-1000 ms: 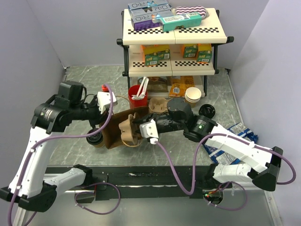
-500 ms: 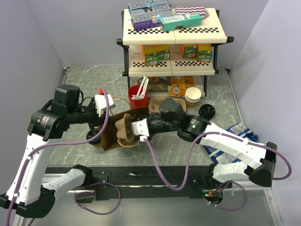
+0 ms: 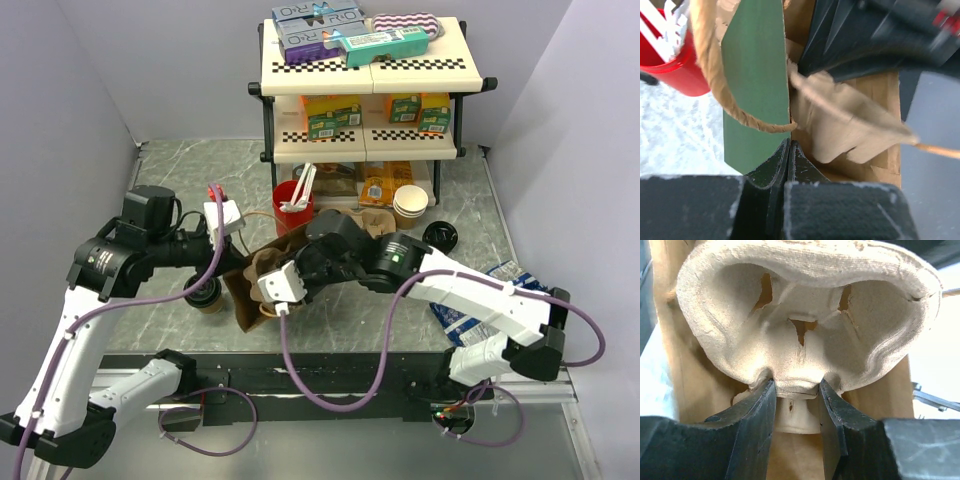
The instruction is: Pack the takeout coffee
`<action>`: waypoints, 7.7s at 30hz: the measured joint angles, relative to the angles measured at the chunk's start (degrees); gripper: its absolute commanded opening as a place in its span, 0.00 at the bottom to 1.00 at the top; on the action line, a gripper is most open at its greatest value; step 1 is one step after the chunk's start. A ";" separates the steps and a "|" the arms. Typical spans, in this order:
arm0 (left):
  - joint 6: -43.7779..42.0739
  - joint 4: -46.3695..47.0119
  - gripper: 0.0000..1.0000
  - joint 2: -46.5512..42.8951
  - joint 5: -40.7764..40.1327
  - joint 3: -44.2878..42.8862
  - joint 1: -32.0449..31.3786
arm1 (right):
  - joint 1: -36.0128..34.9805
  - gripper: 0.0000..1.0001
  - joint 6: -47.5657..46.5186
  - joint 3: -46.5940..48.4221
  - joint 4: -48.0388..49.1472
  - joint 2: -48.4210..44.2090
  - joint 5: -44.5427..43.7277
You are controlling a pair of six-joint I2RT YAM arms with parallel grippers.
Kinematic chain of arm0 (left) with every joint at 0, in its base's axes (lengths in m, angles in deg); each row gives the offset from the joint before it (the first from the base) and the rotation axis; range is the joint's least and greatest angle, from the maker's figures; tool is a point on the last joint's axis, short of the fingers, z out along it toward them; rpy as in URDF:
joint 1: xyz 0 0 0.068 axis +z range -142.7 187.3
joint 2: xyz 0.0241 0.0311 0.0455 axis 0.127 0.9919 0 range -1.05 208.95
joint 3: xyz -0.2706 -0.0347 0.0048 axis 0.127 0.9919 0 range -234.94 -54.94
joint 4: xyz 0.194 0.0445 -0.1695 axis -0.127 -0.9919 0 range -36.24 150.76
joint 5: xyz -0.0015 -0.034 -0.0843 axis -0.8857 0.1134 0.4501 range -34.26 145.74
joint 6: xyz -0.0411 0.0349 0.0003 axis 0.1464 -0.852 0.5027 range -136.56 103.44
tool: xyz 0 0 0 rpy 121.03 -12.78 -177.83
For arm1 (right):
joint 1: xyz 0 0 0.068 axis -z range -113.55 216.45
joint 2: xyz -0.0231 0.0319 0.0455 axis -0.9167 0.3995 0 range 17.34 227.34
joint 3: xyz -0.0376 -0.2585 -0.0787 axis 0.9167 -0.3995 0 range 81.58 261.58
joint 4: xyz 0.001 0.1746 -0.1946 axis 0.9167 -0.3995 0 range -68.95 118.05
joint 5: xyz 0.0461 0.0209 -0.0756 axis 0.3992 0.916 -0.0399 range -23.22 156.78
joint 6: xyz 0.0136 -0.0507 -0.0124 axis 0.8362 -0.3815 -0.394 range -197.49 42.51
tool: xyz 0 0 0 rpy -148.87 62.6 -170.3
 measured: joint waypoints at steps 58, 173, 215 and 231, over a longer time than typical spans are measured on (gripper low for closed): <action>20.85 10.32 0.01 9.05 12.00 5.11 0.37 | -1.11 0.00 6.16 9.35 -29.62 22.69 -18.53; 4.81 20.00 0.66 15.50 6.73 1.60 -0.15 | 14.62 0.87 17.99 20.48 -29.03 5.99 25.38; 12.04 28.02 0.01 23.85 12.61 -27.36 -0.11 | 11.21 0.00 33.68 41.22 -15.34 8.70 15.45; 9.11 26.18 0.01 29.42 10.58 -40.54 -0.11 | 11.21 0.00 33.75 45.18 -9.42 8.20 12.20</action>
